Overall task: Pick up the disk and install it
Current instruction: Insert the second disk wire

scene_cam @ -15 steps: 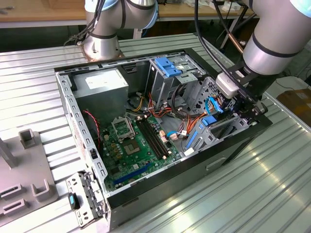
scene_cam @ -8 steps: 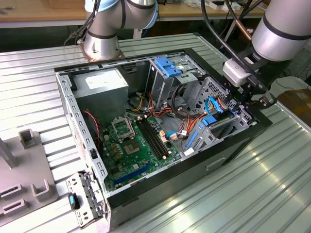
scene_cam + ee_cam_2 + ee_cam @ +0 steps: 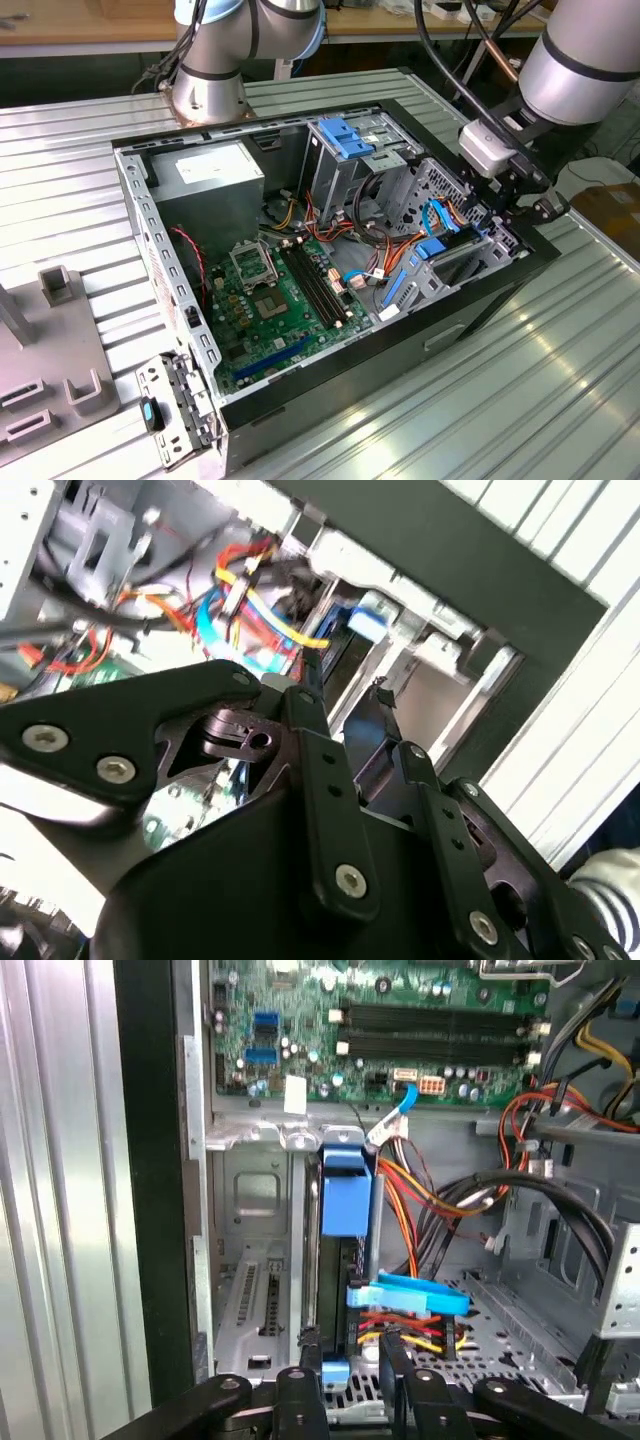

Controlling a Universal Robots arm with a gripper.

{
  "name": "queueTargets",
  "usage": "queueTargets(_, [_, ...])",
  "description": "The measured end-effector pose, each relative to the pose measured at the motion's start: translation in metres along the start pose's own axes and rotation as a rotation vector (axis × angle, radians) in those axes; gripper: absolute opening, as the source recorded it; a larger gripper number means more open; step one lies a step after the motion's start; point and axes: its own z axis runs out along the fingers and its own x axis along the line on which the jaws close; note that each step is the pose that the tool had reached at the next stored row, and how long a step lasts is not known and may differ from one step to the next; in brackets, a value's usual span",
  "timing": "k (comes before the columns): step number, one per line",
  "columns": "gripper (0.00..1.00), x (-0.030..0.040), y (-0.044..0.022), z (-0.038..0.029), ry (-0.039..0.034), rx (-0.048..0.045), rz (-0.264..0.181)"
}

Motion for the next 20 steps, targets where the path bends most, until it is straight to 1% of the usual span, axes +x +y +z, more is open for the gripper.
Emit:
queueTargets(1, [0.36, 0.0, 0.0, 0.0001, -0.0006, -0.0373, 0.005])
queueTargets(2, [0.36, 0.0, 0.0001, 0.0002, -0.0009, -0.0709, 0.01])
queueTargets(3, [0.36, 0.0, 0.0, 0.0002, -0.0011, -0.0971, 0.014])
queueTargets(4, [0.36, 0.0002, 0.0, 0.0001, -0.0016, -0.112, 0.016])
queueTargets(6, [0.36, 0.0002, 0.0, 0.0001, -0.0018, -0.1121, 0.016])
queueTargets(7, [0.36, -0.0007, -0.0012, 0.0005, -0.0017, -0.1126, 0.018])
queueTargets(8, [0.36, -0.0018, -0.0021, 0.0004, -0.0012, -0.1154, 0.02])
queueTargets(9, [0.36, -0.0019, -0.0024, -0.0005, -0.0011, -0.1206, 0.022])
queueTargets(10, [0.36, -0.0021, -0.003, -0.0024, -0.0011, -0.1257, 0.023])
queueTargets(11, [0.36, -0.0024, -0.0035, -0.0046, -0.001, -0.1272, 0.024])
queueTargets(12, [0.36, -0.0028, -0.0048, -0.0104, -0.001, -0.1283, 0.024])
queueTargets(13, [0.36, -0.0032, -0.0054, -0.0132, -0.0009, -0.1287, 0.024])
queueTargets(14, [0.36, -0.0038, -0.0056, -0.0138, -0.0013, -0.1288, 0.025])
queueTargets(20, [0.36, -0.0059, -0.0056, -0.0139, -0.001, -0.1288, 0.025])
